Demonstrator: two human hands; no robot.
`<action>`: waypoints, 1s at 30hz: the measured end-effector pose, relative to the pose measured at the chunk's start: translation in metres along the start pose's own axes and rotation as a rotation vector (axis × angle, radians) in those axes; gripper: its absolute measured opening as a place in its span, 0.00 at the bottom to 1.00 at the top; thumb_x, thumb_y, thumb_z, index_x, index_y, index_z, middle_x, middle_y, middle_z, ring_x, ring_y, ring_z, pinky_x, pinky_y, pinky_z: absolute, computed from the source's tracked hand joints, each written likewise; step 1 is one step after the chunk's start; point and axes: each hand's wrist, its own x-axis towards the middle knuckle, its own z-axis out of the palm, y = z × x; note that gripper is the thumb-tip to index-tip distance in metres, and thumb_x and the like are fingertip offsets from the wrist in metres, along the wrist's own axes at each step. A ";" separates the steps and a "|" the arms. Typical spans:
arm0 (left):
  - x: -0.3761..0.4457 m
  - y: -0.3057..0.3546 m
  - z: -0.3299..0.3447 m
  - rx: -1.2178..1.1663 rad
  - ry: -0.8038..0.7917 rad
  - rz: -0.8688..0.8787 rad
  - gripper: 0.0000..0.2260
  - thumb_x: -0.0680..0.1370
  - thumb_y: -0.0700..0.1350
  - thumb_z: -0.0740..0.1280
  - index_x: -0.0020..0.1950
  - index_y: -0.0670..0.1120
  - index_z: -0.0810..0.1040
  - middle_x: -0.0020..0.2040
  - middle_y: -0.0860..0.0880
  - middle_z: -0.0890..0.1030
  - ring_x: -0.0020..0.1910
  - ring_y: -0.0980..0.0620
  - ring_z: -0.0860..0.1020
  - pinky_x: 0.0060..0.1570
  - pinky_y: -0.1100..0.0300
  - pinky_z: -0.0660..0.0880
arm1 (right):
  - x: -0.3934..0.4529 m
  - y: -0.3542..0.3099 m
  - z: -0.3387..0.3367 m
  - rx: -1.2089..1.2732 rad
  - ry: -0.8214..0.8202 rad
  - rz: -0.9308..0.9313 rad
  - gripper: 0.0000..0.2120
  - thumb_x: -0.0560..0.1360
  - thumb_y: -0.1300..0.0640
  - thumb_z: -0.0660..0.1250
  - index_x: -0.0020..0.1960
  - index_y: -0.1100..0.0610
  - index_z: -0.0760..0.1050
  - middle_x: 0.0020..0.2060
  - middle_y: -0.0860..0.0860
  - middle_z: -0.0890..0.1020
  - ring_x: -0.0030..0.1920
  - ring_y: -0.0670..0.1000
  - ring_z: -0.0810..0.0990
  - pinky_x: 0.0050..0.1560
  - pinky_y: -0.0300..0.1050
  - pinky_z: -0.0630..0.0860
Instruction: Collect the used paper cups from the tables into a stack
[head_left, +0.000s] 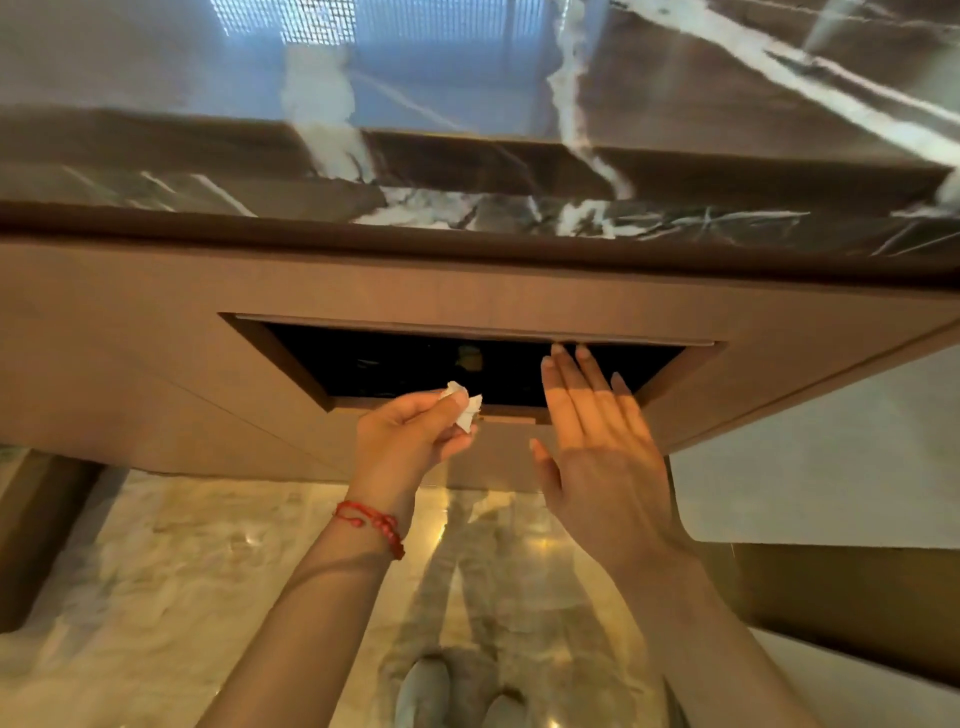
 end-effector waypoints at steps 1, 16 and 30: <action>0.003 0.000 0.001 0.003 0.009 -0.007 0.04 0.71 0.39 0.71 0.36 0.42 0.81 0.29 0.47 0.81 0.31 0.55 0.80 0.32 0.66 0.78 | 0.000 0.001 0.002 0.001 0.004 -0.002 0.26 0.75 0.54 0.55 0.71 0.64 0.64 0.69 0.59 0.70 0.71 0.58 0.67 0.69 0.59 0.65; 0.023 0.007 0.029 -0.121 0.073 -0.056 0.03 0.76 0.38 0.66 0.47 0.39 0.77 0.39 0.45 0.79 0.34 0.52 0.79 0.29 0.67 0.78 | 0.002 0.001 0.010 0.047 0.082 -0.001 0.28 0.72 0.59 0.69 0.70 0.65 0.66 0.68 0.60 0.71 0.70 0.59 0.66 0.69 0.59 0.63; -0.049 -0.005 -0.008 0.376 -0.048 0.350 0.11 0.75 0.44 0.67 0.58 0.50 0.78 0.48 0.62 0.79 0.48 0.66 0.77 0.49 0.72 0.72 | -0.032 -0.004 -0.017 0.122 -0.142 0.022 0.31 0.76 0.55 0.65 0.75 0.60 0.56 0.74 0.55 0.61 0.75 0.53 0.56 0.74 0.51 0.50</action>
